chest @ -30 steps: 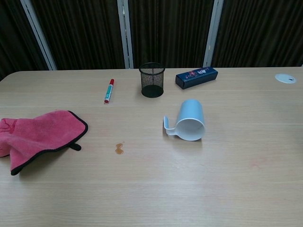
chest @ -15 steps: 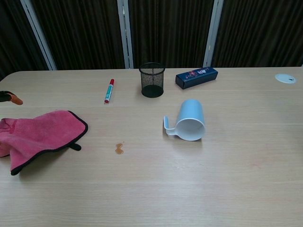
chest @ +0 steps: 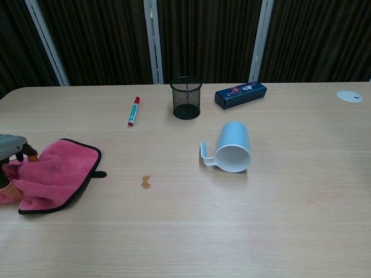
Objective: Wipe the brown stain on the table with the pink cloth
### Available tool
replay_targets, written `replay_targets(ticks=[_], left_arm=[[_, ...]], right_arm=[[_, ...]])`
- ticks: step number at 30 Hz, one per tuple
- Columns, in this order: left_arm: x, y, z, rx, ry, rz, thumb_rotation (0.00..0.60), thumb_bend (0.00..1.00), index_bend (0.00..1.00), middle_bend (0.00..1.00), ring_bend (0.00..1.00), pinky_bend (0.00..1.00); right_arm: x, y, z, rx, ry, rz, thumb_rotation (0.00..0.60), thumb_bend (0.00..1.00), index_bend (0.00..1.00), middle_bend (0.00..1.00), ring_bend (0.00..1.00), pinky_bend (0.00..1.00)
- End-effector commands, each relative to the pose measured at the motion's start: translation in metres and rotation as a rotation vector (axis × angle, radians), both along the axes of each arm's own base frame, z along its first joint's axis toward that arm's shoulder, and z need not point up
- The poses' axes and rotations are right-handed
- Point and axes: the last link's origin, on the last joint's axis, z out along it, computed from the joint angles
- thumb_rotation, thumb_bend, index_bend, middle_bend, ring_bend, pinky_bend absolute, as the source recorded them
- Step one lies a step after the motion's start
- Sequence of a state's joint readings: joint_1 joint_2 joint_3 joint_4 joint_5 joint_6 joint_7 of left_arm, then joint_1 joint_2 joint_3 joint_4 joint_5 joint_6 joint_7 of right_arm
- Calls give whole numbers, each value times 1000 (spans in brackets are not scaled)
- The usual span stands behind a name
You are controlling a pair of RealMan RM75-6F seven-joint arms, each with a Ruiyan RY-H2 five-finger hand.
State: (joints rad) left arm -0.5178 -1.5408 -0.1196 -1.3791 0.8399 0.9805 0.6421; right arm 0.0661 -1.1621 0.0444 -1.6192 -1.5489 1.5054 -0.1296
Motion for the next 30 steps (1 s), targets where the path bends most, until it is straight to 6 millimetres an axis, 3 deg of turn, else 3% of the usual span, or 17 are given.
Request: replay_targets(ticks=[1,7,12,14,16,17,19,30], left_arm=[[3,-1,-4,45,-27,-25,600,442,846,601,525,523],[23,6,0,141,-127,-122,600,462,888,639,561,549],[58,14,5,171,-189,-239,600,461,890,642,563,551],[82,17,4,182,-242,-297,600,455,892,643,563,551],[109,16,-2,168,-321,-351,600,451,892,644,563,551],[134,14,-12,143,-353,-427,600,450,893,644,563,551],[151,10,-23,121,-359,-474,600,450,894,644,563,551],[194,-17,-71,-15,-395,-581,600,444,893,641,563,551]], right_arm=[[0,0,1,-2,-4,1,600,0,32,0,0,0],[1,1,1,-4,-10,6,600,0,33,0,0,0],[2,0,1,-2,-13,4,600,0,33,0,0,0],[2,0,1,-2,-18,2,600,0,33,0,0,0],[1,-1,2,-4,-24,-2,600,0,33,0,0,0],[1,-1,1,2,-27,-3,600,0,33,0,0,0],[1,-2,1,4,-25,-3,600,0,33,0,0,0],[-2,-3,3,1,-35,-12,600,0,33,0,0,0]])
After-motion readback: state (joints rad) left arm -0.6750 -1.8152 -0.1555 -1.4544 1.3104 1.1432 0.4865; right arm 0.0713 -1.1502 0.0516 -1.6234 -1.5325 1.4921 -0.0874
